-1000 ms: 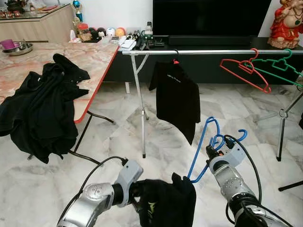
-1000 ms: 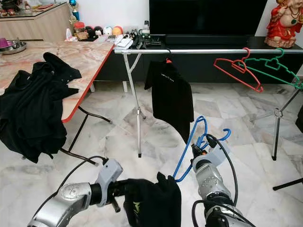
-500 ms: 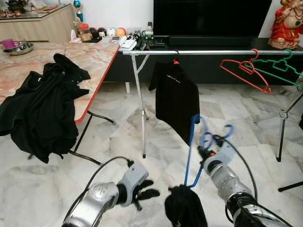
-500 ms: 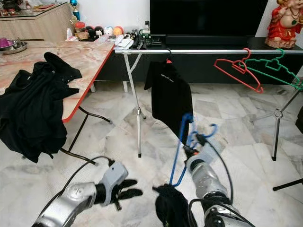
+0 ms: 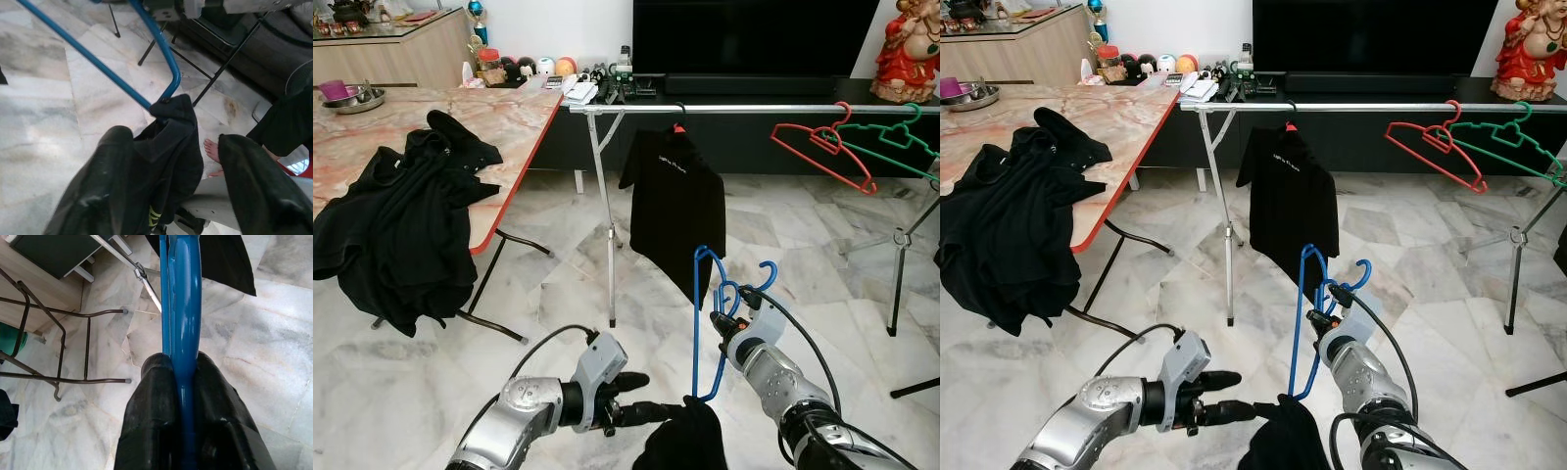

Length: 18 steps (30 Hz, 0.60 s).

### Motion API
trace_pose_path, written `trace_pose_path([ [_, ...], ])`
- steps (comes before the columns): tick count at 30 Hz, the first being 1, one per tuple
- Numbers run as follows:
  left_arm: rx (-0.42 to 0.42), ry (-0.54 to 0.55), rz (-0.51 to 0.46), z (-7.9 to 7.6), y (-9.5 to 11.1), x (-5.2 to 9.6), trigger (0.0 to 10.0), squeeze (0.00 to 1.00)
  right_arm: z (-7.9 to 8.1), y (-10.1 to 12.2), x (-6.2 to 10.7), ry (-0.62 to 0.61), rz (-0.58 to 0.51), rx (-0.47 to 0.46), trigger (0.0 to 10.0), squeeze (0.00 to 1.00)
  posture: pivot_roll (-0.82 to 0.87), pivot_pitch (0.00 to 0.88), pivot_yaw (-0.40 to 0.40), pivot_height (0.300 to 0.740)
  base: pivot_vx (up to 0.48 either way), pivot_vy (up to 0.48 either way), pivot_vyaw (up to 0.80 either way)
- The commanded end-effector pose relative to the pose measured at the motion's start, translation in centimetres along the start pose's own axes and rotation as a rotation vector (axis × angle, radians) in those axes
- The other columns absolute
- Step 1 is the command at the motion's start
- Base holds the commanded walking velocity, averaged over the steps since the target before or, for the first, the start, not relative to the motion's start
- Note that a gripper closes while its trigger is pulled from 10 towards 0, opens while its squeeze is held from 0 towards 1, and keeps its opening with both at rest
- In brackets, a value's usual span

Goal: Hang hanger

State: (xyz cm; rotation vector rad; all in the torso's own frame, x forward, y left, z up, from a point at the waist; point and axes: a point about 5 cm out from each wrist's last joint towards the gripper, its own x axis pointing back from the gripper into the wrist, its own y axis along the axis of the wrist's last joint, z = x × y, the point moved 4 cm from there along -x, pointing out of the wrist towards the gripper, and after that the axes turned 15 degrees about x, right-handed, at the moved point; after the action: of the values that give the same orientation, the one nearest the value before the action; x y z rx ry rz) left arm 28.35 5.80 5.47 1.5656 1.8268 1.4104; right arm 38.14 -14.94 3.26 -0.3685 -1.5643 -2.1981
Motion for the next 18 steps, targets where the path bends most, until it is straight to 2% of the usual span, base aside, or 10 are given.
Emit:
trace_pose_path([
  [1, 0.015, 0.000, -0.009, 0.3, 0.0, -0.1, 10.0, 1.00, 0.8, 1.9, -0.2, 0.031, -0.041, 0.013, 10.0, 0.00, 0.04, 0.063, -0.023, 0.740, 0.000, 0.000, 0.00],
  [2, 0.015, 0.000, -0.009, 0.3, 0.0, -0.1, 10.0, 1.00, 0.8, 1.9, -0.2, 0.031, -0.041, 0.013, 10.0, 0.00, 0.04, 0.063, -0.023, 0.740, 0.000, 0.000, 0.00],
  [3, 0.011, 0.026, -0.009, 0.7, -0.1, -0.4, 10.0, 0.34, 1.2, 2.2, -0.3, 0.054, -0.045, 0.022, 10.0, 0.00, 0.04, 0.062, -0.023, 0.740, 0.000, 0.000, 0.00],
  [4, 0.010, 0.033, -0.007, 0.9, -0.2, -0.6, 10.0, 0.00, 1.5, 2.3, -0.3, 0.068, -0.047, 0.026, 10.0, 0.00, 0.04, 0.063, -0.023, 0.740, 0.000, 0.000, 0.00],
  [10, 0.033, 0.035, -0.006, 1.0, -0.7, -1.5, 10.0, 0.00, 2.5, 2.8, -0.3, 0.123, -0.046, 0.048, 10.0, 0.00, 0.03, 0.063, -0.025, 0.740, 0.000, 0.000, 0.00],
  [18, 0.029, 0.044, -0.006, 1.4, -0.7, -1.9, 10.0, 0.00, 3.2, 3.9, -0.2, 0.155, -0.061, 0.052, 10.0, 0.00, 0.02, 0.059, -0.025, 0.740, 0.000, 0.000, 0.00],
])
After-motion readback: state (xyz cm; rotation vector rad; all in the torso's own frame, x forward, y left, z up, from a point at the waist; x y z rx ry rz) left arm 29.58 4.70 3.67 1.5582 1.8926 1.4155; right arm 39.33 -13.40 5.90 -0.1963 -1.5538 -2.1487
